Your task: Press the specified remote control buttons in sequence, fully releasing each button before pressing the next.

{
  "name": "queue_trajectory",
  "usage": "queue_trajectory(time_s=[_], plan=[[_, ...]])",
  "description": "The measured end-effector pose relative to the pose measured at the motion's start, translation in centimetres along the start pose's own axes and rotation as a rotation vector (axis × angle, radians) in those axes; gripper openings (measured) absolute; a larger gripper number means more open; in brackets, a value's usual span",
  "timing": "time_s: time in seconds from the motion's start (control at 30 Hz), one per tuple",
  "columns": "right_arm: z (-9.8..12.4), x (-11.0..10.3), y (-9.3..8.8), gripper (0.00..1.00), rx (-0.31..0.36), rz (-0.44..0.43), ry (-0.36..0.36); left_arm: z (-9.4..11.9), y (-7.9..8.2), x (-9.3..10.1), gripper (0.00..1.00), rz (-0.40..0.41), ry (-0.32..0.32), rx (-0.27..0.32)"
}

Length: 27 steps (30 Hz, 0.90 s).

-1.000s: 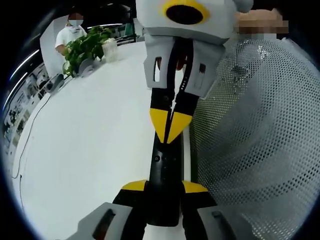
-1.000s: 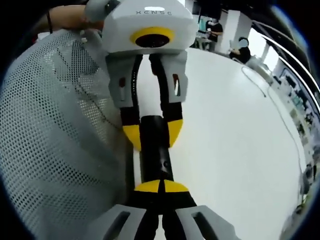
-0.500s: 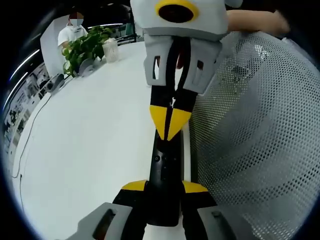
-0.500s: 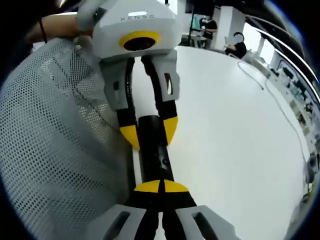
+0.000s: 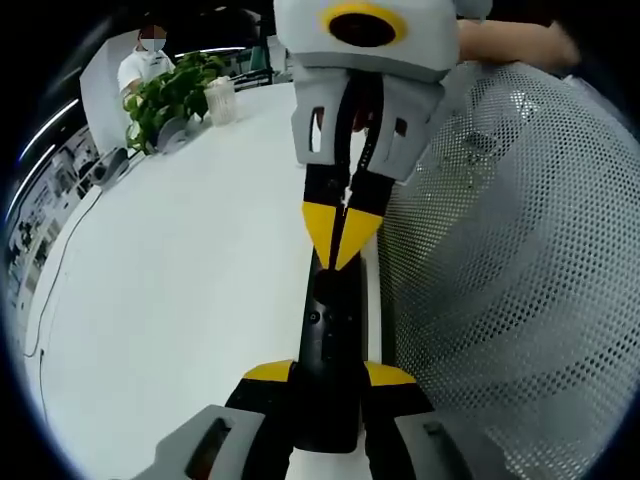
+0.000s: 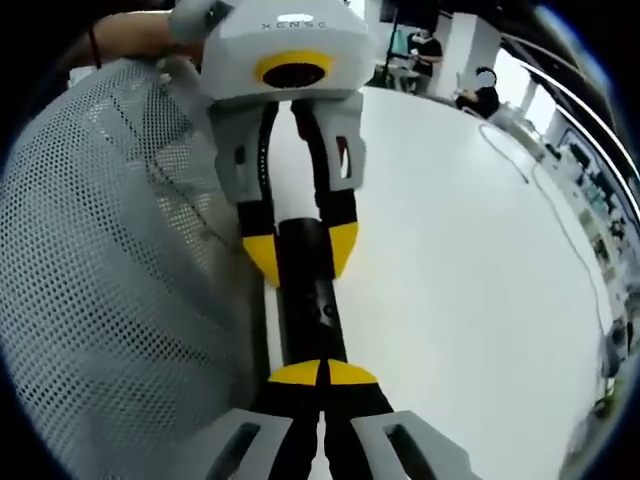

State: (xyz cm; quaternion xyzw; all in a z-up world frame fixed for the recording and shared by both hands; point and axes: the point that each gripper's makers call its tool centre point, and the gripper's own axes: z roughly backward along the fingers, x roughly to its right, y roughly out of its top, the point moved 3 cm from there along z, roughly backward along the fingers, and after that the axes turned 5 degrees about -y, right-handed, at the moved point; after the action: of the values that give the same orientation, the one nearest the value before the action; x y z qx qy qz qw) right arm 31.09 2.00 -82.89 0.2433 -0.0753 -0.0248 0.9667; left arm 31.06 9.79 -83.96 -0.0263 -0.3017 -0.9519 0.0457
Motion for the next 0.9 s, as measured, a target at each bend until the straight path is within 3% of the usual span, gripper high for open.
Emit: queue_trajectory(time_s=[0.13, 0.3, 0.53, 0.63, 0.8, 0.9], plan=[[-0.06, 0.07, 0.10, 0.00, -0.008, 0.021, -0.006, -0.02, 0.02, 0.00, 0.25, -0.004, -0.003, -0.003], [0.04, 0.29, -0.10, 0.00, 0.027, -0.040, -0.003, -0.04, 0.03, -0.01, 0.25, -0.005, -0.003, -0.005], [-0.23, -0.20, 0.29, 0.00, -0.013, 0.146, -0.026, -0.04, 0.07, -0.01, 0.25, -0.007, -0.001, -0.010], [-0.22, -0.07, 0.27, 0.00, -0.018, 0.137, -0.027, -0.04, 0.07, -0.02, 0.25, -0.008, -0.001, -0.012], [-0.10, 0.25, 0.13, 0.00, 0.024, -0.013, -0.002, -0.06, 0.06, -0.04, 0.25, -0.004, 0.001, -0.010], [-0.08, 0.23, 0.26, 0.00, 0.015, 0.005, -0.002, -0.06, 0.06, -0.04, 0.25, -0.003, 0.002, -0.009]])
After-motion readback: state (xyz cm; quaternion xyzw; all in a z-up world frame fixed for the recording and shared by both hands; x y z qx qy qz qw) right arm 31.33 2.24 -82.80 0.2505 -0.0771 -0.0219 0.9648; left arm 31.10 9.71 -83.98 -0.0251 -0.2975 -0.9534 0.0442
